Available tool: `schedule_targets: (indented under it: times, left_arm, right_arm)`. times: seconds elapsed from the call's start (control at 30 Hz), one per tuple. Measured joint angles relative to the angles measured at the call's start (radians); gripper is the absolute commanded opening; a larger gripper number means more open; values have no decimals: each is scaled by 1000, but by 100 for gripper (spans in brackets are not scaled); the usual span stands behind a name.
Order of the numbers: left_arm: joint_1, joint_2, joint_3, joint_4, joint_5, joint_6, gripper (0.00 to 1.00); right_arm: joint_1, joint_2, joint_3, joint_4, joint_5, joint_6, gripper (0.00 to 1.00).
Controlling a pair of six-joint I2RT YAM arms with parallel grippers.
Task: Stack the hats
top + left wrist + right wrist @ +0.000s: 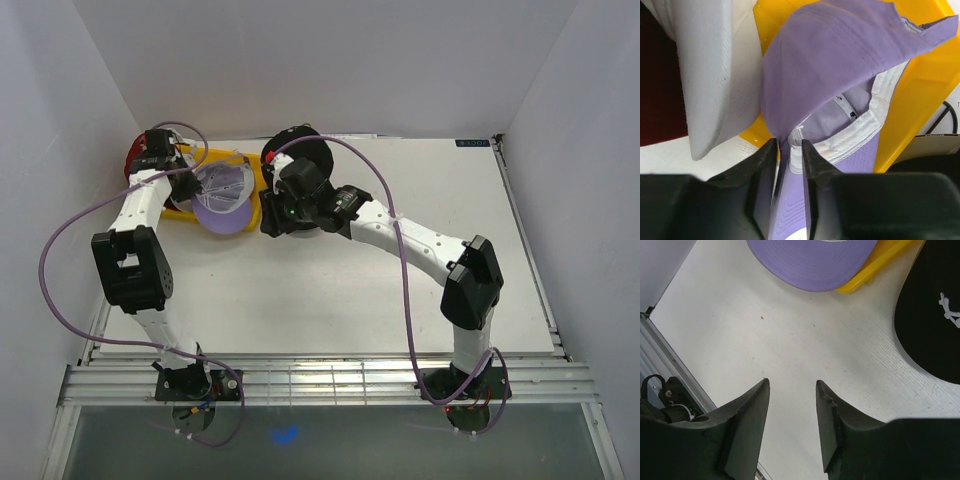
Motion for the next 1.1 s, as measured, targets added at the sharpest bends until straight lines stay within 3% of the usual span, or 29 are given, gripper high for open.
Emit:
schedule_targets:
  times: [0.27,0.7,1.1]
  left_arm:
    - [0,2,3,7,35,12,1]
    - [-3,-75,92,-66,83,24,0]
    - [-46,-299,171,-200,93,28,0]
  right_arm:
    - [4,0,7,-29,7,-20,49]
    - [25,29,228,-95,24,-53,59]
    - [176,155,439,-153,161,-125,65]
